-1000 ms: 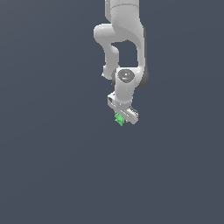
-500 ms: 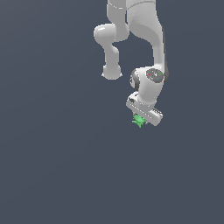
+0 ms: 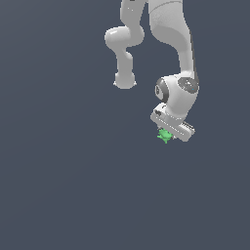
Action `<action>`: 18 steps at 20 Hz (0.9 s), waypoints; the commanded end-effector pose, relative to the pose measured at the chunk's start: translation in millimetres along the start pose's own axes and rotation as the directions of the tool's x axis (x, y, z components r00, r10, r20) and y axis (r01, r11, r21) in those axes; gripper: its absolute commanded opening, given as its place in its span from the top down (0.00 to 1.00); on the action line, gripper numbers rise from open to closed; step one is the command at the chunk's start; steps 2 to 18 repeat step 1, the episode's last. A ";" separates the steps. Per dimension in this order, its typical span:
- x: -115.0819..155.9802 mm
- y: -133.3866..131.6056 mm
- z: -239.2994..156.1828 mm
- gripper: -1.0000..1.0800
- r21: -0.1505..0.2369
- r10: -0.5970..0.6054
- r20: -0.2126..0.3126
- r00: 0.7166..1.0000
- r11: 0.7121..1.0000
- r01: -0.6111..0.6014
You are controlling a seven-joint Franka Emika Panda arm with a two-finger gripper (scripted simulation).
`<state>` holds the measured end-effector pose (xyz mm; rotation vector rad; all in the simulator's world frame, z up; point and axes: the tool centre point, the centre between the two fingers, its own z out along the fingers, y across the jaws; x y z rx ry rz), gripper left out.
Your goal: Pick up the object and move it to a goal position.
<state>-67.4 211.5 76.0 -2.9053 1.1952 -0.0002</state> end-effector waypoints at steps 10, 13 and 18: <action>-0.9 -2.4 -0.4 1.00 0.000 0.001 0.000 1.000 1.000 -0.001; -0.9 -2.4 -0.4 1.00 0.000 0.001 0.000 1.000 1.000 -0.001; -0.9 -2.4 -0.4 1.00 0.000 0.001 0.000 1.000 1.000 -0.001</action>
